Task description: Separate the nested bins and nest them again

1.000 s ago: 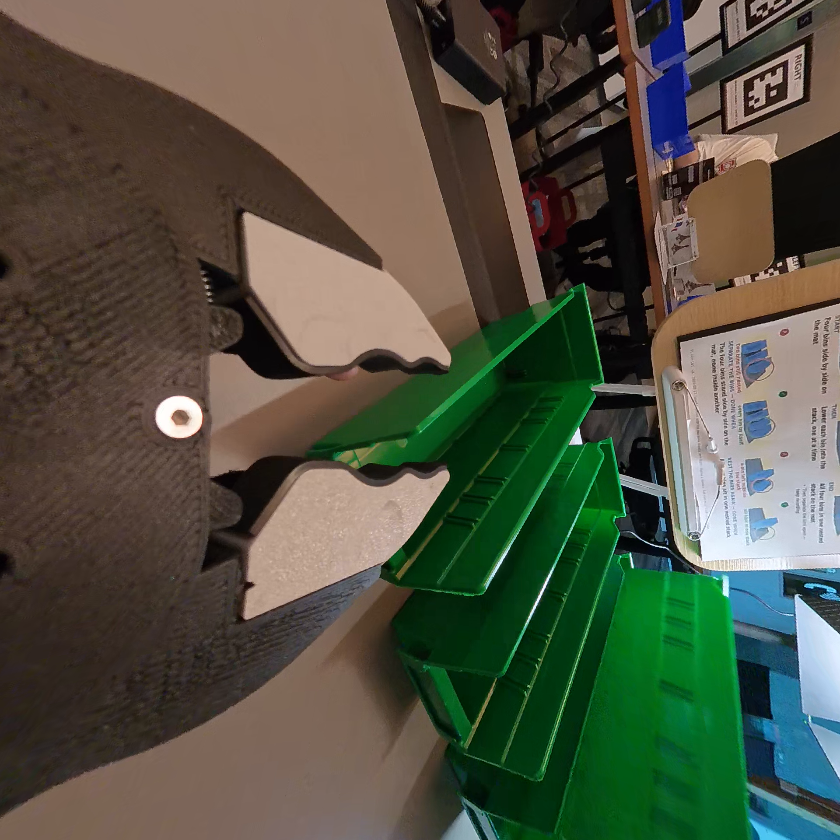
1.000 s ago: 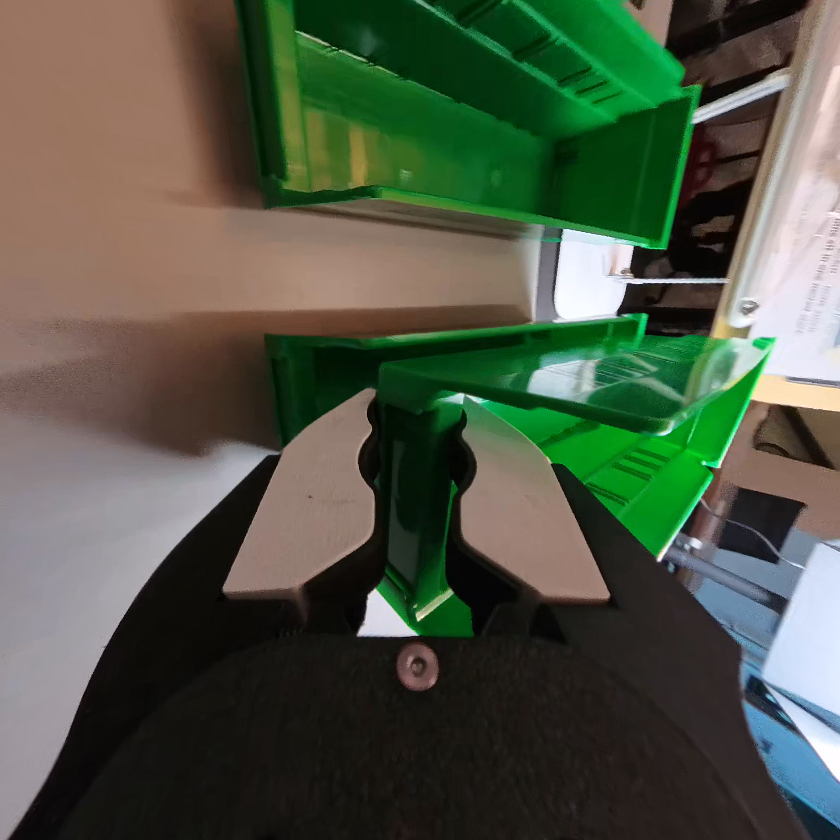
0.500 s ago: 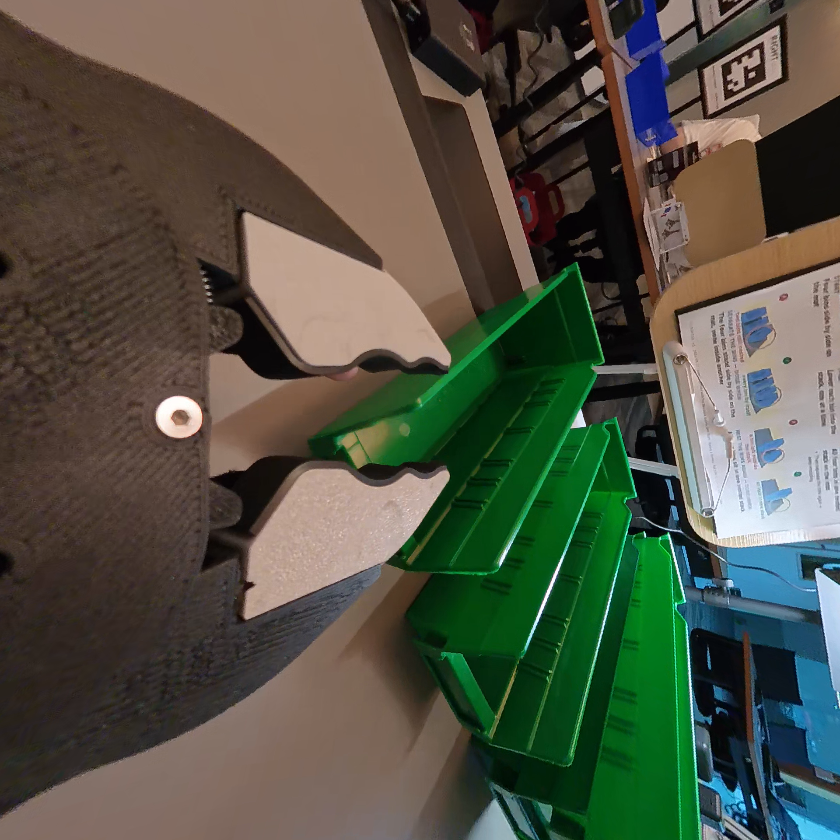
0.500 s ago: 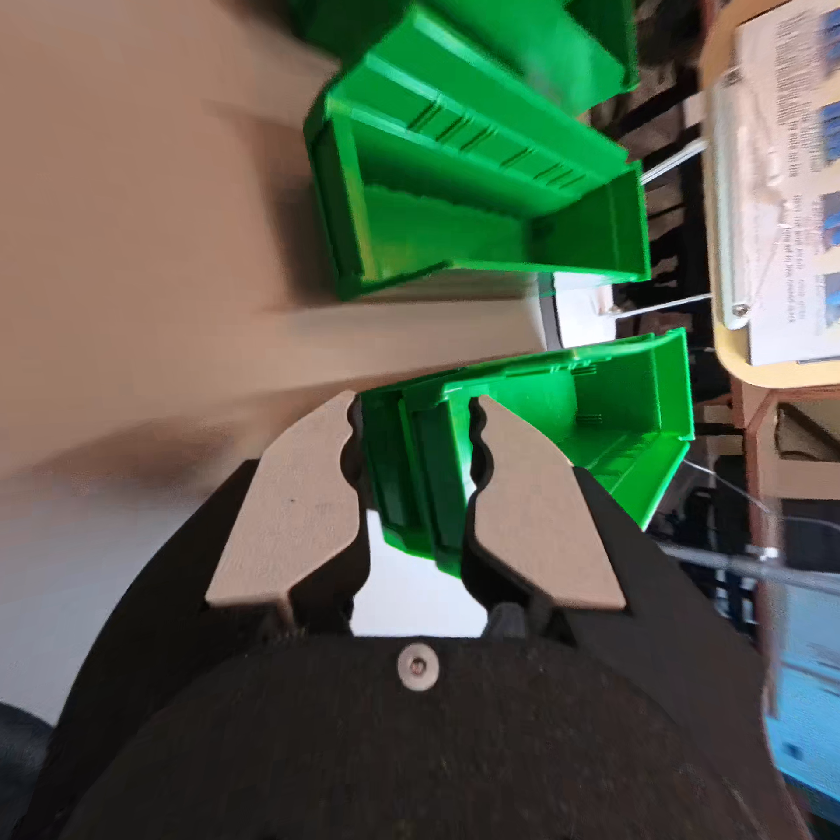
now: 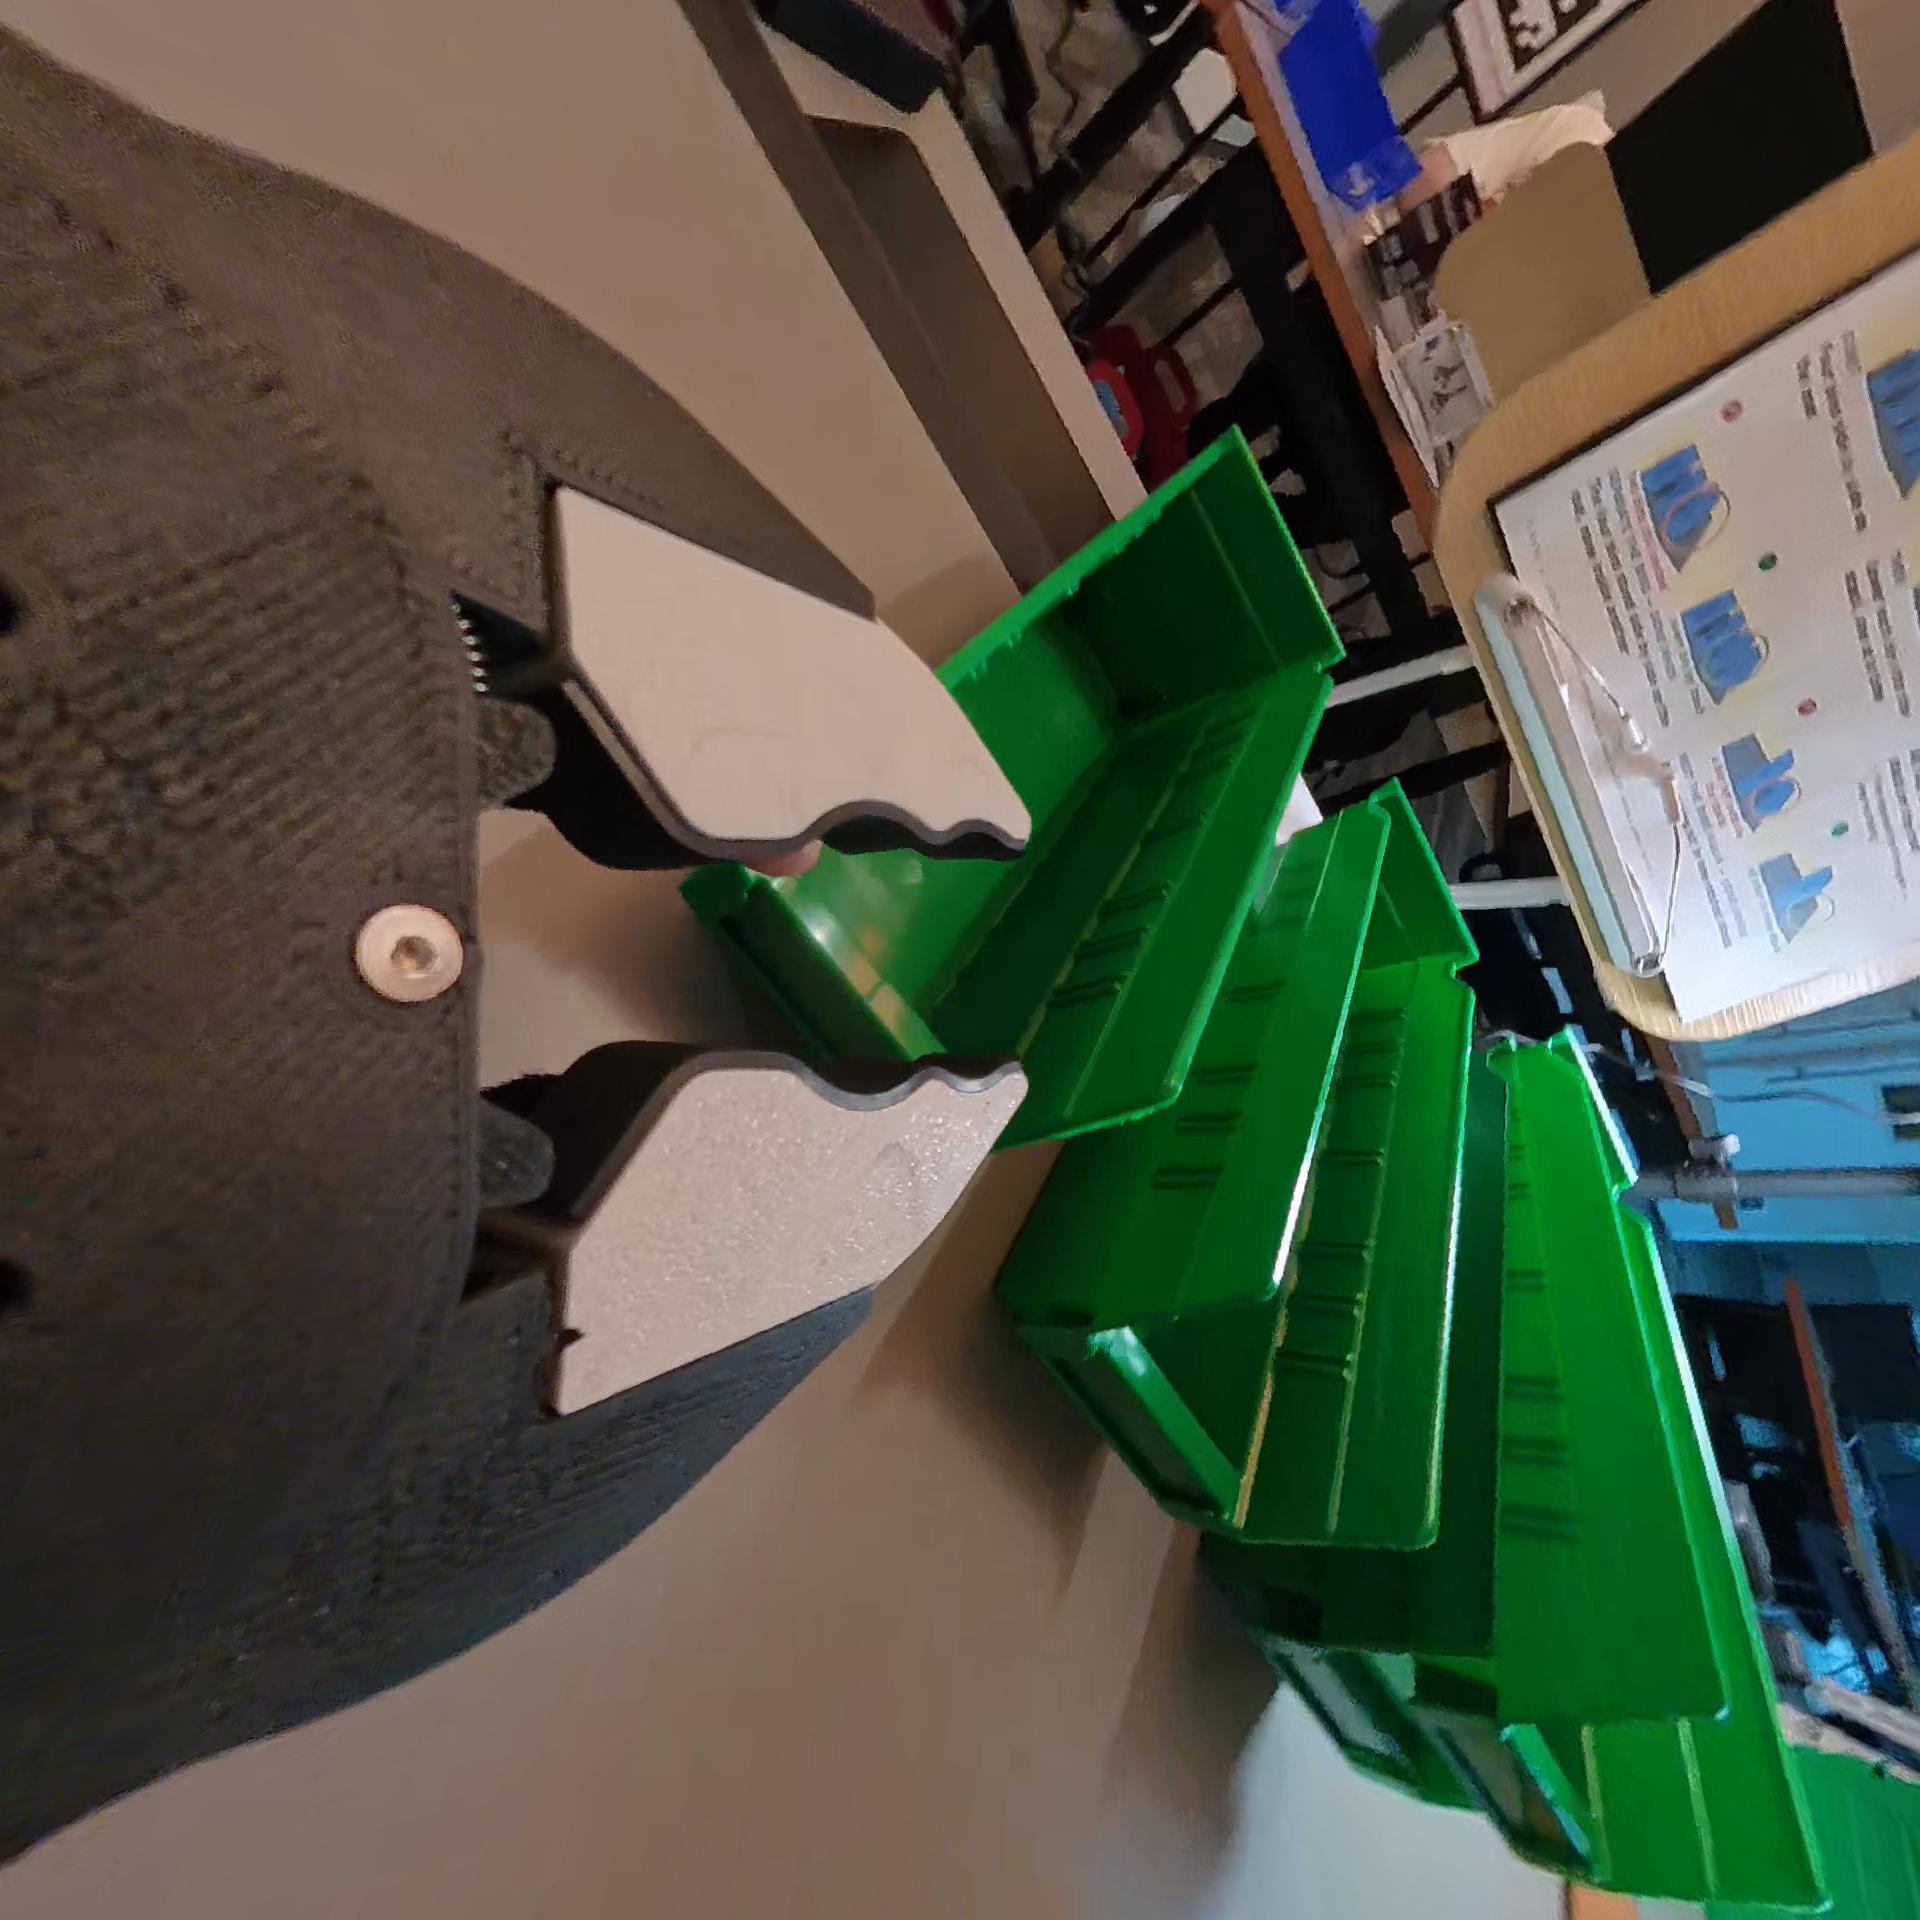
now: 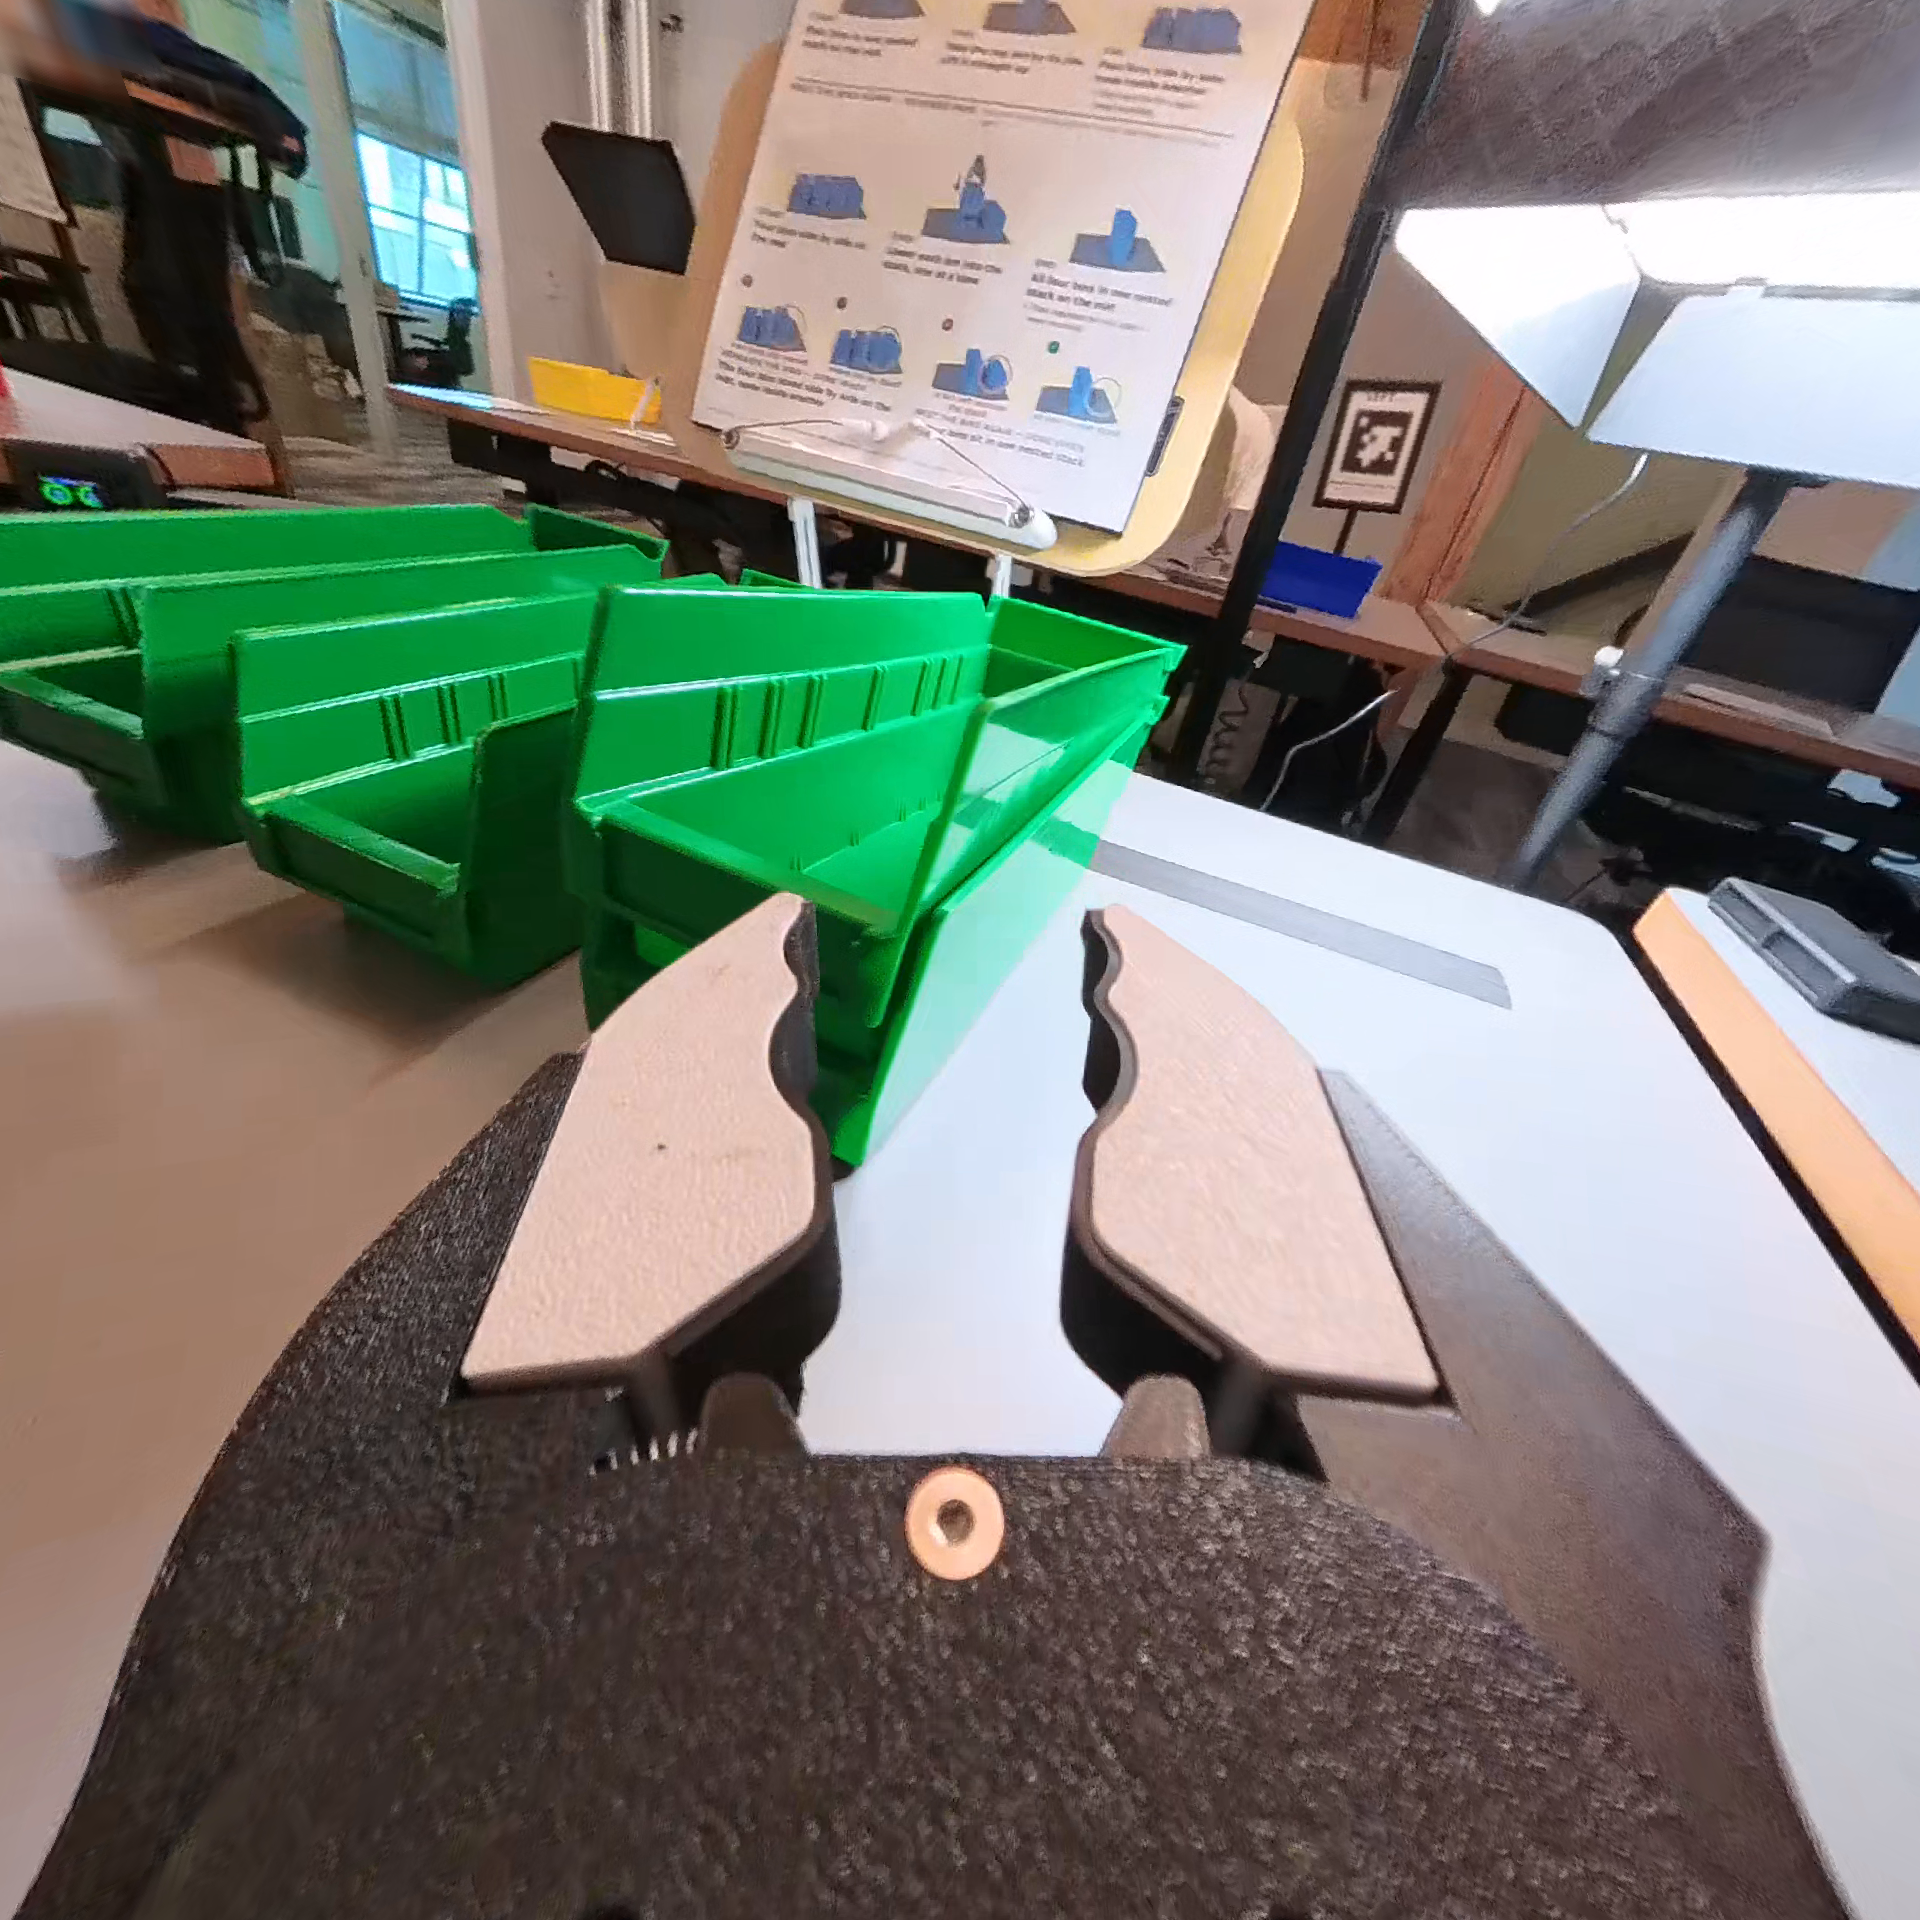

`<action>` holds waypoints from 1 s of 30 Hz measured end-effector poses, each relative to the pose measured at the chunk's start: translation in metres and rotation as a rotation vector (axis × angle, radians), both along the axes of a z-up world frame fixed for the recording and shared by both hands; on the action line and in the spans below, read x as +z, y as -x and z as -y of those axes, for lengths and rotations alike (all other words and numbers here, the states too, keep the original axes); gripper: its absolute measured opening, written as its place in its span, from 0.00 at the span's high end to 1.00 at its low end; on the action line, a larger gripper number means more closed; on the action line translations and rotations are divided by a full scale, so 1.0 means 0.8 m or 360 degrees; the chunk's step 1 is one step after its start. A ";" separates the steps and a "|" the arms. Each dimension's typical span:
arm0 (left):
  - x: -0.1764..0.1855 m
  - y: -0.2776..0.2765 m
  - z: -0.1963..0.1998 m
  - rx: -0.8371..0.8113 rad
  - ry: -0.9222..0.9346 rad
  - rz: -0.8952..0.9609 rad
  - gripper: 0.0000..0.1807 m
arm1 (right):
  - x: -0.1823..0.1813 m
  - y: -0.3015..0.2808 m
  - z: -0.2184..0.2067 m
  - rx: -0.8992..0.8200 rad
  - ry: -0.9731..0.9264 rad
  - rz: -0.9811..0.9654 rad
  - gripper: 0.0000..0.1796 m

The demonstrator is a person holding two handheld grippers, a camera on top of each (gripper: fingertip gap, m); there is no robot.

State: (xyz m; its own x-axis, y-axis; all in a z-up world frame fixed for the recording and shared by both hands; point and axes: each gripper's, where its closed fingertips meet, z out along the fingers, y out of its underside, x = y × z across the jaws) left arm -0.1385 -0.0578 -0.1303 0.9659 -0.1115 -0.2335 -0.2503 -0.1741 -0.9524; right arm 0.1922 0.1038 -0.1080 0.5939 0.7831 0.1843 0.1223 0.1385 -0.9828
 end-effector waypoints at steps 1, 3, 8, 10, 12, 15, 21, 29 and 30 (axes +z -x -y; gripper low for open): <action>-0.004 -0.007 -0.001 -0.0034 0.0027 -0.0040 0.80 | 0.001 -0.001 -0.002 -0.0010 -0.0011 -0.0008 0.73; -0.015 -0.021 -0.002 -0.0091 0.0111 -0.0068 0.79 | -0.003 -0.001 -0.004 -0.0020 -0.0018 0.0008 0.73; -0.030 -0.035 -0.007 -0.0131 0.0194 -0.0184 0.77 | -0.012 0.009 0.007 0.0008 -0.0063 0.0074 0.73; -0.035 -0.035 -0.008 -0.0124 0.0215 -0.0253 0.76 | -0.017 0.013 0.010 0.0020 -0.0078 0.0114 0.73; -0.040 -0.034 -0.009 -0.0115 0.0234 -0.0310 0.76 | -0.018 0.014 0.010 0.0024 -0.0095 0.0134 0.73; -0.049 -0.027 -0.012 -0.0076 0.0268 -0.0457 0.75 | -0.018 0.013 0.011 0.0024 -0.0114 0.0152 0.73; -0.073 -0.007 -0.025 0.0047 0.0427 -0.0870 0.73 | -0.023 0.015 0.014 0.0021 -0.0149 0.0218 0.73; -0.079 -0.002 -0.038 0.0091 0.0479 -0.1230 0.73 | -0.025 0.021 0.023 0.0088 -0.0146 0.0234 0.75; -0.082 -0.002 -0.040 0.0090 0.0506 -0.1260 0.73 | -0.027 0.022 0.024 0.0095 -0.0144 0.0243 0.75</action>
